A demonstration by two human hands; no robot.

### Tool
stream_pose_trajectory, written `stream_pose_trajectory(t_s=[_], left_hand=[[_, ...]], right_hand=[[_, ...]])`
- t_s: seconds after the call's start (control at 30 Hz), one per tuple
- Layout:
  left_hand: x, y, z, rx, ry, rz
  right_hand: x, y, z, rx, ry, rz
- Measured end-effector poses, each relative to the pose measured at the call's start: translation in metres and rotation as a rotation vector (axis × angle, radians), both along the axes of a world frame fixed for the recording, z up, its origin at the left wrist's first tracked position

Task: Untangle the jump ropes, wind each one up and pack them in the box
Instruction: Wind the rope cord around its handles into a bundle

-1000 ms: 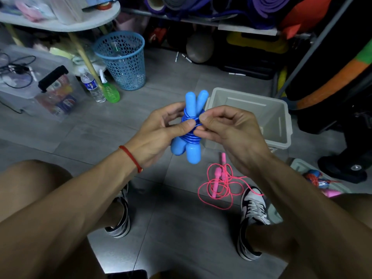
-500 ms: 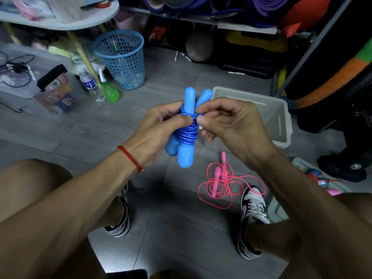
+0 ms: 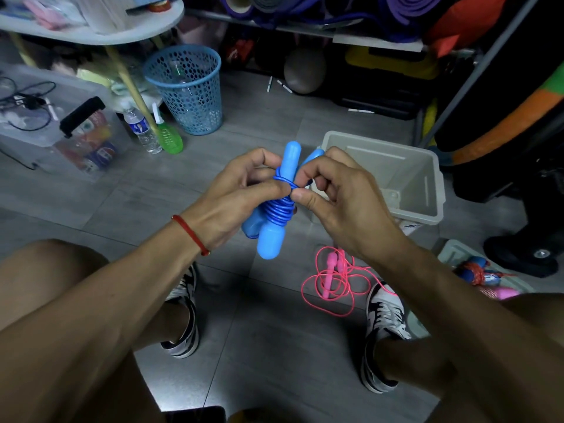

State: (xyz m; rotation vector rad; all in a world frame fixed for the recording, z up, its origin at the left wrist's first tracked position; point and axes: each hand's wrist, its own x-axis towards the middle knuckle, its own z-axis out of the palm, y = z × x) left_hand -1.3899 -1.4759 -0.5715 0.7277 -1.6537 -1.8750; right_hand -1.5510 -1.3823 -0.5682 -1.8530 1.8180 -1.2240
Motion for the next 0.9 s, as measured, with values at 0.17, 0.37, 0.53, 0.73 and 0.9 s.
stream_pose_trajectory(t_s=[0.17,0.37,0.53,0.73,0.9], left_hand=[[-0.001,0.002,0.001,-0.026,-0.046,0.015],[-0.005,0.007,0.0,-0.036,-0.079,0.013],[-0.007,0.01,0.002,-0.116,-0.133,-0.03],[-0.011,0.012,-0.001,-0.204,-0.184,0.047],[-0.013,0.013,0.003,-0.256,-0.165,0.058]], right_hand=[[0.001,-0.001,-0.005,0.022,0.04,0.004],[0.0,-0.004,-0.014,0.03,0.065,-0.045],[-0.006,-0.007,-0.015,0.016,0.054,-0.108],[0.0,-0.008,-0.018,-0.041,0.086,-0.151],[0.0,-0.009,-0.015,-0.118,0.161,-0.13]])
